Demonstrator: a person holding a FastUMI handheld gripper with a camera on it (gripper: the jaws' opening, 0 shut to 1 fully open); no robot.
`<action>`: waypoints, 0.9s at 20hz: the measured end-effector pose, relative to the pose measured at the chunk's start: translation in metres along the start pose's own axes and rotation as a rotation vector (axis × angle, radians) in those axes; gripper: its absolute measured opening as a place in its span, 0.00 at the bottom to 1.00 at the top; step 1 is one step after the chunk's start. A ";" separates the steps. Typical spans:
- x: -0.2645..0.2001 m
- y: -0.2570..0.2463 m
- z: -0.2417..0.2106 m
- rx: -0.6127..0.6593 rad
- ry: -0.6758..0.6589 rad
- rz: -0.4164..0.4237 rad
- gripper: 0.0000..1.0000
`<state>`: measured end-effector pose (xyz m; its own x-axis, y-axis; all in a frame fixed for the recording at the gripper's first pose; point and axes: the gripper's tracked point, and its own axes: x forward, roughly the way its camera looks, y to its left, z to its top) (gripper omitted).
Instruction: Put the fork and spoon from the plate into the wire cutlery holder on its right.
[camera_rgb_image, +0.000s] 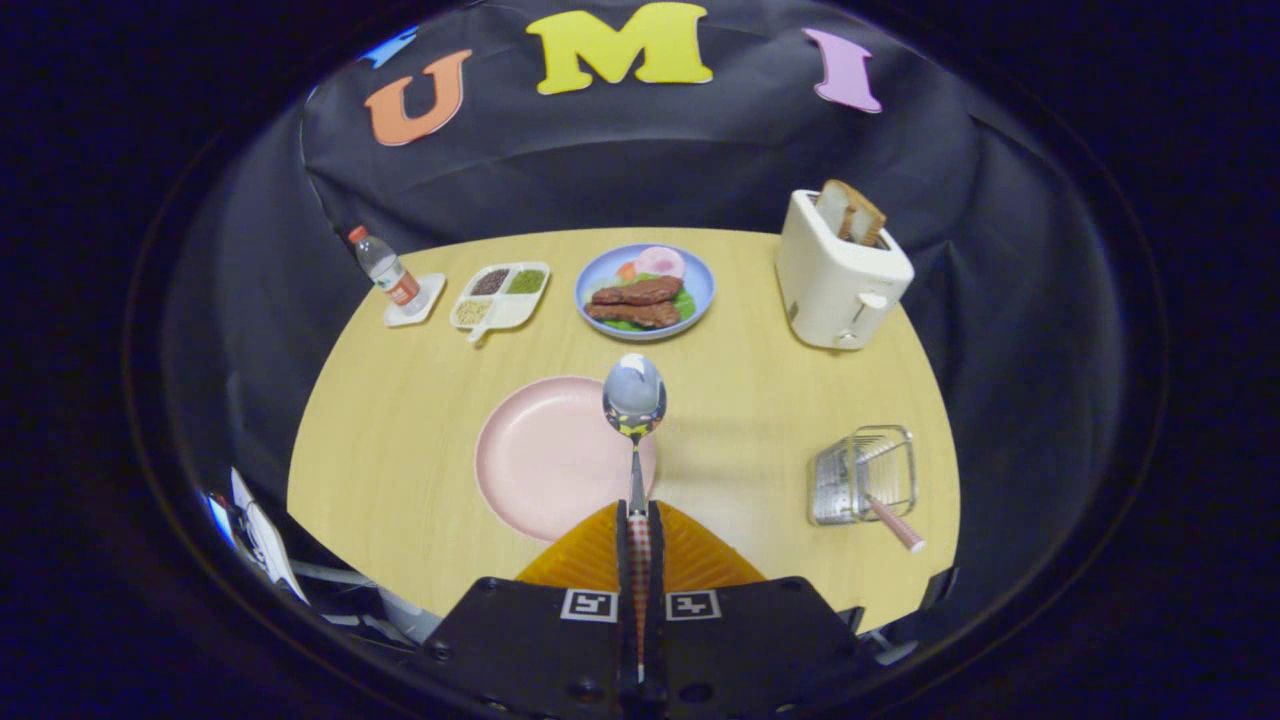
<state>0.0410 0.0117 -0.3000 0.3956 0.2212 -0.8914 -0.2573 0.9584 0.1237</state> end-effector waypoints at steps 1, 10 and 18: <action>-0.013 -0.022 0.001 0.001 0.016 -0.018 0.03; -0.040 -0.151 -0.014 0.041 0.190 -0.071 0.03; 0.001 -0.182 -0.048 0.066 0.513 -0.025 0.03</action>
<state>0.0462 -0.1714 -0.3443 -0.0869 0.0967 -0.9915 -0.1910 0.9752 0.1118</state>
